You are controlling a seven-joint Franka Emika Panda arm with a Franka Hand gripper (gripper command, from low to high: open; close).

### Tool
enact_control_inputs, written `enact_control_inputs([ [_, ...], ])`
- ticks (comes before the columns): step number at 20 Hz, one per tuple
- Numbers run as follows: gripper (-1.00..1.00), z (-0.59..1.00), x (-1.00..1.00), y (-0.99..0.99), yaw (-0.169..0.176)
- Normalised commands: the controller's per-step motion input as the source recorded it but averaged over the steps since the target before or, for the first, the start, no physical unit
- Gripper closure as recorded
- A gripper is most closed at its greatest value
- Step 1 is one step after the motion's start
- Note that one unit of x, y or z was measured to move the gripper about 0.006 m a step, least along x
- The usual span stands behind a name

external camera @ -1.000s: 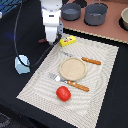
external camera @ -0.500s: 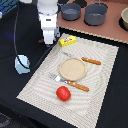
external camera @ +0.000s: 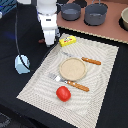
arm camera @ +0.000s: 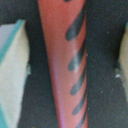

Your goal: Interact with the objects in diverse but meaningful ways.

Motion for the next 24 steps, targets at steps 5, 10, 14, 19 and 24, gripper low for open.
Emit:
enact_control_inputs([
  [5,1.00,-0.15,-0.05,0.00,0.039],
  [10,1.00,0.01,-0.05,0.00,0.042],
  [14,1.00,0.78,-0.04,0.01,0.001],
  [19,1.00,1.00,0.37,0.05,-0.013],
  [24,1.00,0.96,0.88,0.00,-0.050],
])
